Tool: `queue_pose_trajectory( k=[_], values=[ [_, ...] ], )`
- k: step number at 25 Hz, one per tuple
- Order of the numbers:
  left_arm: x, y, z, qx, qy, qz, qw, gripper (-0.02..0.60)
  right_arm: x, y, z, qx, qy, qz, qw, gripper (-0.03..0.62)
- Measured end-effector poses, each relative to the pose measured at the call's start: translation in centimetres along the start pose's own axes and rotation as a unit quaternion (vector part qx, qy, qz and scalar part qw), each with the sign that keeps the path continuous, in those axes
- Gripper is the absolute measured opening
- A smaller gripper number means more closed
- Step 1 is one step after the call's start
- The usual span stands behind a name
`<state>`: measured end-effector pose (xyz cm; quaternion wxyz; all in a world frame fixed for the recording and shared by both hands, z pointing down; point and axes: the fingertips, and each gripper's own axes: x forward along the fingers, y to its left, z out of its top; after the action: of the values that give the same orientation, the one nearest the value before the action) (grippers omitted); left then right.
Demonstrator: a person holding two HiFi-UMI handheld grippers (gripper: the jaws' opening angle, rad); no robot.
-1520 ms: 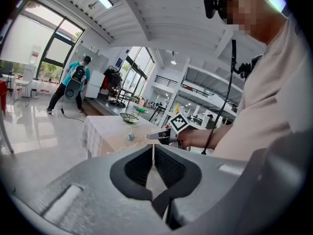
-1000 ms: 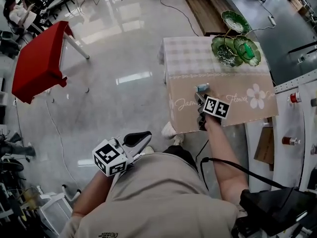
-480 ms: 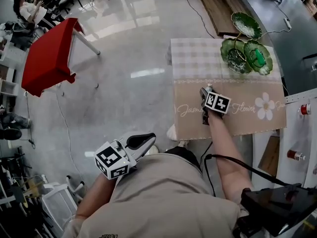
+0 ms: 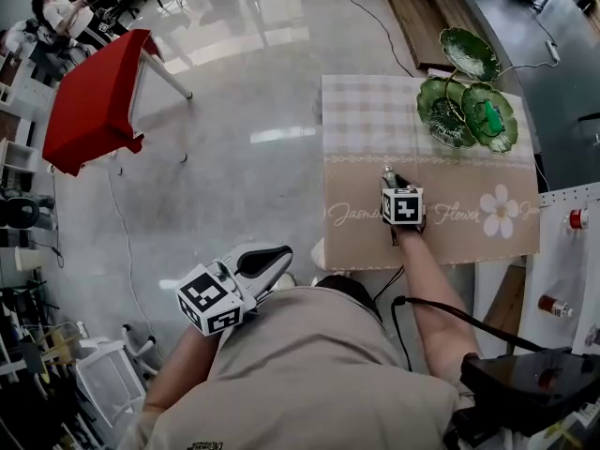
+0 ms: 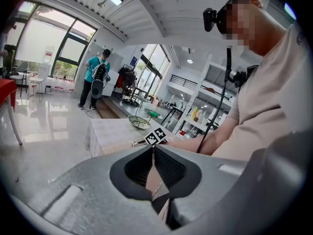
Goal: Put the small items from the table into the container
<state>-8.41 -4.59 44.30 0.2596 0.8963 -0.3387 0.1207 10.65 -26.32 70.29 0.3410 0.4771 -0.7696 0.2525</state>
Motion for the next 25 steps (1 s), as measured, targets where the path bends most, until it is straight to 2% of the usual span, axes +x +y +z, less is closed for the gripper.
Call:
queue_pose_trajectory(
  k=[7,14,20,25],
  values=[
    [3.3,-0.9,1.1,0.007,-0.001,-0.022,0.9997,0.009,-2.9,-0.8,0.8,-0.033,-0.013,0.025,0.999,0.161],
    [7.1,-2.7,2.3,0.019,-0.001,-0.058,0.9982,0.009,-8.5,-2.3,3.2,-0.065,-0.039,0.045,0.996,0.161],
    [10.0,-4.0,3.0,0.026,-0.003,-0.080,0.9964,0.009,-13.9,-4.2,6.0,-0.084,-0.060,0.068,0.992,0.161],
    [11.8,-5.0,3.4,0.028,-0.002,-0.093,0.9952,0.008,-17.6,-7.2,9.1,-0.092,-0.080,0.063,0.991,0.161]
  ],
)
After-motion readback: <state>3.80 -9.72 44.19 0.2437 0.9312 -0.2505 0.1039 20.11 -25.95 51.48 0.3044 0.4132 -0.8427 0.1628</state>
